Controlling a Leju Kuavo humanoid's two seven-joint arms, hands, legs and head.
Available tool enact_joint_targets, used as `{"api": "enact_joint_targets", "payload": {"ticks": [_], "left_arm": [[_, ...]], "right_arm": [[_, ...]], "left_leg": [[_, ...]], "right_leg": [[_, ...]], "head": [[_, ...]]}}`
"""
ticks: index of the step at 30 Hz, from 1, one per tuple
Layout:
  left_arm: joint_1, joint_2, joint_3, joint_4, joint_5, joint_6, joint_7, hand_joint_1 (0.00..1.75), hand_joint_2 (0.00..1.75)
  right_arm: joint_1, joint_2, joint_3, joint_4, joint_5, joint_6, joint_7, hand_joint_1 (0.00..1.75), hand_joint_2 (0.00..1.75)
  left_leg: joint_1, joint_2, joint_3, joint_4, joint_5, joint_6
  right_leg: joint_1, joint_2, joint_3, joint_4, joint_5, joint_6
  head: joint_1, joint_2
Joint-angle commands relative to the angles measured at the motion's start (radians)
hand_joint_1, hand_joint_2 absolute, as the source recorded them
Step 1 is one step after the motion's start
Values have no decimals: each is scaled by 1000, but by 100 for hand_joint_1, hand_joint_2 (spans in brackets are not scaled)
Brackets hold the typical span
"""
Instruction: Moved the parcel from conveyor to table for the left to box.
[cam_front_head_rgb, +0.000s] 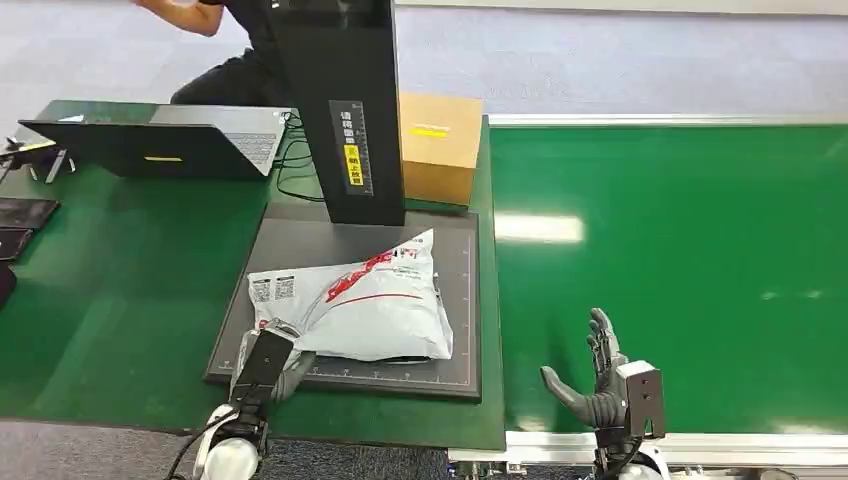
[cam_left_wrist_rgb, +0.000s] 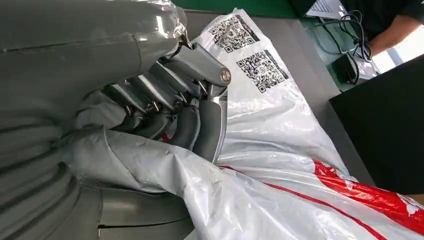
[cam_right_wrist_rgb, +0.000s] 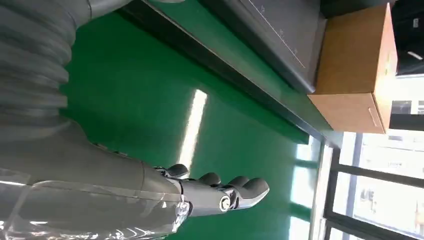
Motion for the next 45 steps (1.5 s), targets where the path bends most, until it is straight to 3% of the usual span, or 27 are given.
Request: {"api": "enact_joint_targets", "payload": {"ticks": [1,8,11,19,28,33,34,35,41,45], "left_arm": [[2,15,25,8,19,9,-10,175,175],[-17,22,91,3,62,129,-47,175,175],[-52,52,178,8,7,250,-58,175,175],[-138,118,425,32,46,306,-105,175,175],[-363,275,677,391,-18,513,-112,175,175],[-436,341,799,539,-13,546,-153,175,175],[-445,346,800,557,-19,546,-152,7,175],[-459,344,812,571,-49,546,-149,0,175],[-503,349,799,660,-79,524,-151,0,175],[-464,303,747,578,0,489,-174,0,175]], "right_arm": [[-5,-18,15,39,-5,-5,-2,0,175],[0,-19,16,33,-16,-2,-7,0,175],[5,-16,11,33,-20,0,-10,0,175],[-7,-21,16,77,-32,4,-36,0,175],[-32,-34,58,98,-52,-6,-37,0,175],[-46,-36,89,120,-61,-16,-39,0,175],[-46,-34,91,120,-62,-18,-39,0,175],[-47,-35,93,121,-64,-22,-38,0,175],[-55,-36,98,122,-63,-36,-27,0,175],[-46,-34,91,118,-63,-38,-27,0,175]], "left_leg": [[1,1,1,-1,0,-2],[1,0,0,-1,0,-2],[2,0,1,-1,0,-3],[2,1,0,0,0,-3],[2,1,1,-2,1,-4],[2,2,0,-1,0,-4],[2,2,0,-1,1,-4],[3,1,0,-2,1,-4],[3,-2,-1,-1,1,-4],[2,-3,-2,-1,1,-3]], "right_leg": [[1,0,1,-2,1,-2],[2,0,0,-1,0,-2],[2,-1,0,-2,0,-2],[3,1,-1,-1,0,-3],[3,0,0,-2,0,-3],[2,2,-1,-1,0,-3],[2,2,-1,-1,0,-3],[3,1,-1,-1,0,-3],[3,-3,0,-1,0,-3],[2,-3,-1,-1,-1,-2]], "head": [[0,0],[0,0],[0,0],[0,0],[0,0],[0,0],[0,0],[0,0],[0,0],[0,0]]}}
